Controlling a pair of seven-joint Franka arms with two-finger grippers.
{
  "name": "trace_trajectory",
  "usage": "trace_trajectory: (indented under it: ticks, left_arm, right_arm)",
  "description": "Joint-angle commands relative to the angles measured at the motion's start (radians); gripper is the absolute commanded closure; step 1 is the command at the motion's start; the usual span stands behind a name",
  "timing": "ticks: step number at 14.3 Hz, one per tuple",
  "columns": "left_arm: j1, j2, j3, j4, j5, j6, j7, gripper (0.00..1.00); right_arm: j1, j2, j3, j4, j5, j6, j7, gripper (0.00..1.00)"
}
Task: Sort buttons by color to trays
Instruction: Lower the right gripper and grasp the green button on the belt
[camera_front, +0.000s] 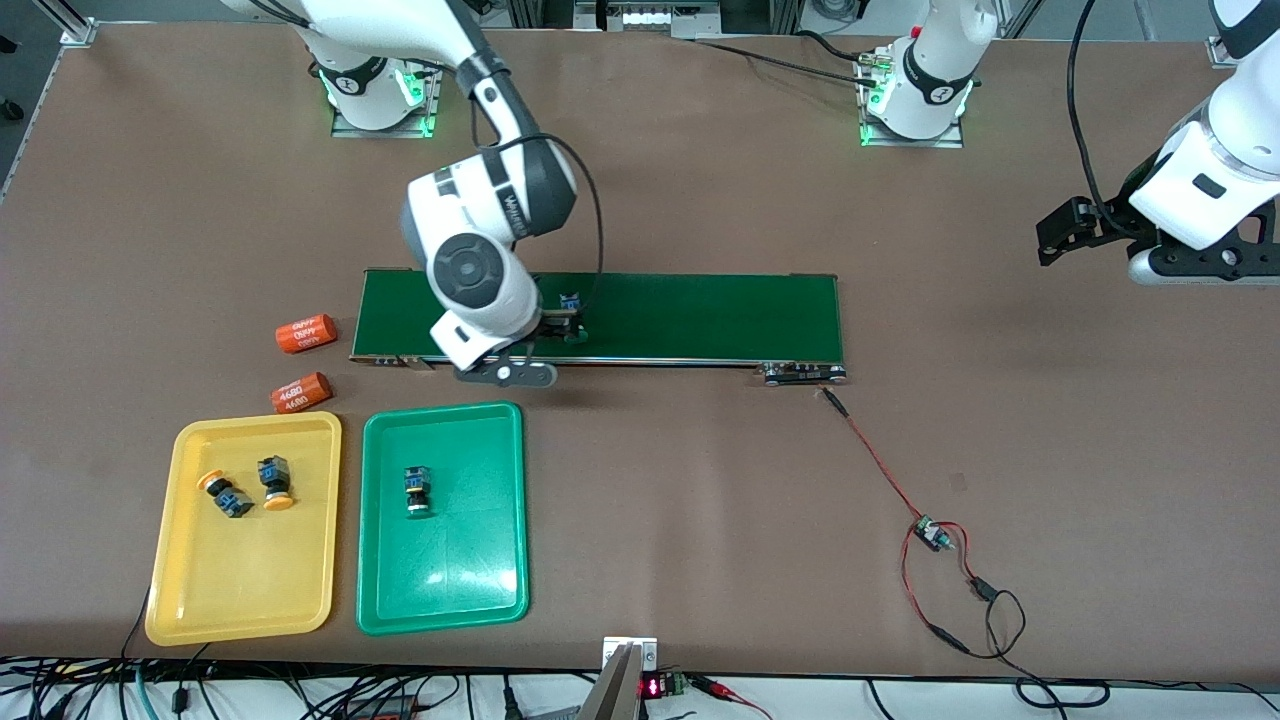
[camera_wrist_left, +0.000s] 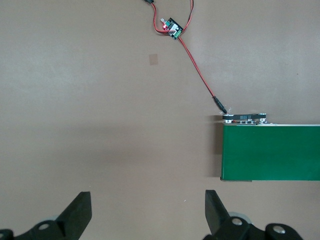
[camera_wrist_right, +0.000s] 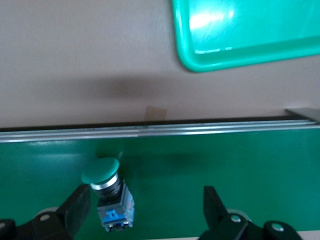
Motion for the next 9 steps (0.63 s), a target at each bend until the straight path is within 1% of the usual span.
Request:
trace_trajectory:
  ticks: [1,9]
  left_arm:
    - [-0.01,0.0,-0.002,0.021,-0.002,-0.02,0.019,0.0]
    - [-0.007,0.002,0.001,0.028,-0.003,-0.022,0.019,0.0]
  right_arm:
    - [0.037,-0.033,-0.011,-0.057,-0.008,0.013,0.05,0.0]
    - [0.091,-0.055,-0.016,-0.155,-0.019,0.051,0.052,0.0]
